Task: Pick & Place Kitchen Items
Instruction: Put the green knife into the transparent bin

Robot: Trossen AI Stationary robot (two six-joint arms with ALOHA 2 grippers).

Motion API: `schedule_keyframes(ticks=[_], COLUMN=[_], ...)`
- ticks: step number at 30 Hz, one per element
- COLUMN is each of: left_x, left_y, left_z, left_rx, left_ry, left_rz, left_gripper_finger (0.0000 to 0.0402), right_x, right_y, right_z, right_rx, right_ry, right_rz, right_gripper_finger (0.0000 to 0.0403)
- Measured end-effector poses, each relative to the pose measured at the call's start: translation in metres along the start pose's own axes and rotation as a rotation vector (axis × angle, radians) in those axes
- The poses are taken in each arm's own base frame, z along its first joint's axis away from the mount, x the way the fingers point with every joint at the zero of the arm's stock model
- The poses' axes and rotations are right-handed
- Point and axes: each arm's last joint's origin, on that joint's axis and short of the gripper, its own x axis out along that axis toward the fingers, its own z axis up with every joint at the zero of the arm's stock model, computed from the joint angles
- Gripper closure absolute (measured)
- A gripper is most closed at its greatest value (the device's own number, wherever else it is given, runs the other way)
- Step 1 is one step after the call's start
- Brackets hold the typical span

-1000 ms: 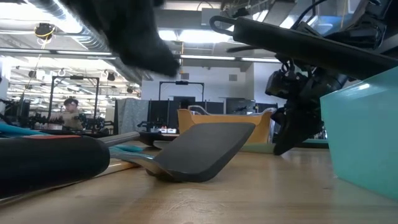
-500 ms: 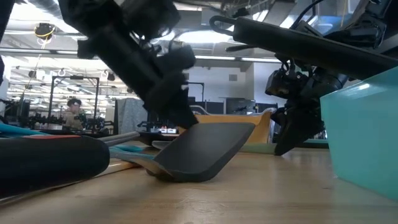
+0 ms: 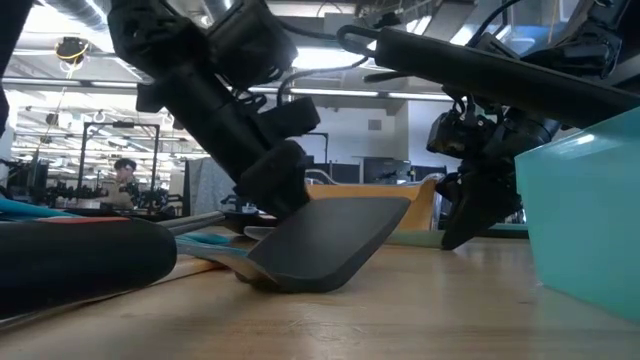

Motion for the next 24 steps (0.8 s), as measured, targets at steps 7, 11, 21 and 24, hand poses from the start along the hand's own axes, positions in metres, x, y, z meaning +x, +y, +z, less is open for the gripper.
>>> schedule_keyframes(ticks=[7, 11, 21, 24], left_x=[0.019, 0.031, 0.021, 0.016], left_y=[0.003, 0.009, 0.008, 0.003], left_z=[-0.007, -0.012, -0.007, -0.007], left_rx=[-0.03, -0.063, -0.093, -0.09], left_ry=[0.005, 0.029, 0.074, 0.081], left_rz=[-0.07, -0.096, -0.211, -0.21], left_gripper_finger=[0.0241, 0.0271, 0.0397, 0.0398], right_x=[0.0, 0.0, 0.001, 0.001], right_y=[0.0, 0.0, 0.001, 0.001], right_z=[0.0, 0.001, 0.002, 0.003], right_rx=[0.001, 0.003, -0.004, 0.001], right_ry=[-0.004, -0.006, -0.04, -0.043], right_rz=[0.001, 0.001, -0.01, -0.006], right_gripper_finger=[0.0381, 0.0381, 0.0309, 0.0283])
